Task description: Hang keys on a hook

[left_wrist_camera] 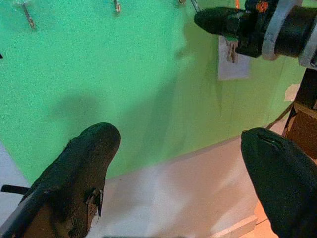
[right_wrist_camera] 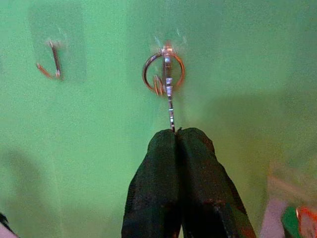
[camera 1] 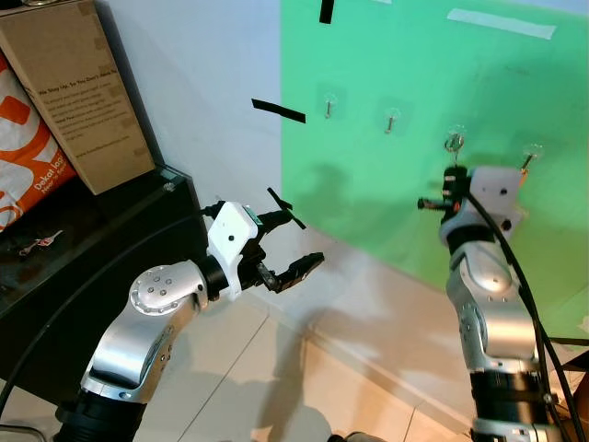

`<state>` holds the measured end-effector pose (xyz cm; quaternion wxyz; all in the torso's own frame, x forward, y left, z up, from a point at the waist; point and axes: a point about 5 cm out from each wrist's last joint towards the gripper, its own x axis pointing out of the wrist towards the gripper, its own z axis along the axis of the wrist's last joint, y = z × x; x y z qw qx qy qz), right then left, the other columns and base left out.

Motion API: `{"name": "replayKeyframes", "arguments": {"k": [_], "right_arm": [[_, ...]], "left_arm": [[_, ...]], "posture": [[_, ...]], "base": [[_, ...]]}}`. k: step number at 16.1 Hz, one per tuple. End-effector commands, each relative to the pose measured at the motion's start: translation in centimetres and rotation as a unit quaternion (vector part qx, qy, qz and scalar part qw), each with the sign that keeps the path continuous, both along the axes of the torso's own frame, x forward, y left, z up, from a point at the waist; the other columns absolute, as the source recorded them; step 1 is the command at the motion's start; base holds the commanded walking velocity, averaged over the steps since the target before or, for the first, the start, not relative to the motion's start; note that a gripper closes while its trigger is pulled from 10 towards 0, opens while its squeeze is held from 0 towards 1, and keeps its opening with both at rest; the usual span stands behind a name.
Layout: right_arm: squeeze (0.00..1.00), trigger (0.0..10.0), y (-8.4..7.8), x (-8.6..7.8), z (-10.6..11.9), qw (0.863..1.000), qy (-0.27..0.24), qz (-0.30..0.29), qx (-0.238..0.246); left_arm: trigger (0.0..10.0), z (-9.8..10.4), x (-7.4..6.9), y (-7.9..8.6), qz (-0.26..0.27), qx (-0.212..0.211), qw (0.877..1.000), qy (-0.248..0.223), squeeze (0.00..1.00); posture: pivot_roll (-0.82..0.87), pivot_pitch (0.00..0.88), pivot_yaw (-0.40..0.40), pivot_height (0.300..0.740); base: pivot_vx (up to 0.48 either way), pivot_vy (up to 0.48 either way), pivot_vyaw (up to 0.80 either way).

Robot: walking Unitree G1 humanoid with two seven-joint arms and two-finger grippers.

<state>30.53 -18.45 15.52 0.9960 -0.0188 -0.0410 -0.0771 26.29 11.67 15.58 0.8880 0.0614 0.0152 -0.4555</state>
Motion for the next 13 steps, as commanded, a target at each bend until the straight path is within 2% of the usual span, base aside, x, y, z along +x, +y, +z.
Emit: {"name": "replayKeyframes", "arguments": {"k": [1,13], "right_arm": [[0.0,10.0,0.2,-0.2,0.4,1.0,-0.013,0.005,0.005],[0.0,10.0,1.2,-0.9,-1.5,0.999,0.03,0.032,-0.007]], "left_arm": [[10.0,0.1,-0.2,-0.1,-0.005,0.004,1.0,-0.001,0.0],[10.0,0.2,0.0,0.0,-0.003,0.005,1.0,-0.002,0.0]], "posture": [[-0.07,0.0,0.002,0.74],[-0.07,0.0,0.004,0.74]], "base": [[0.0,0.0,0.0],[0.0,0.0,0.0]]}}
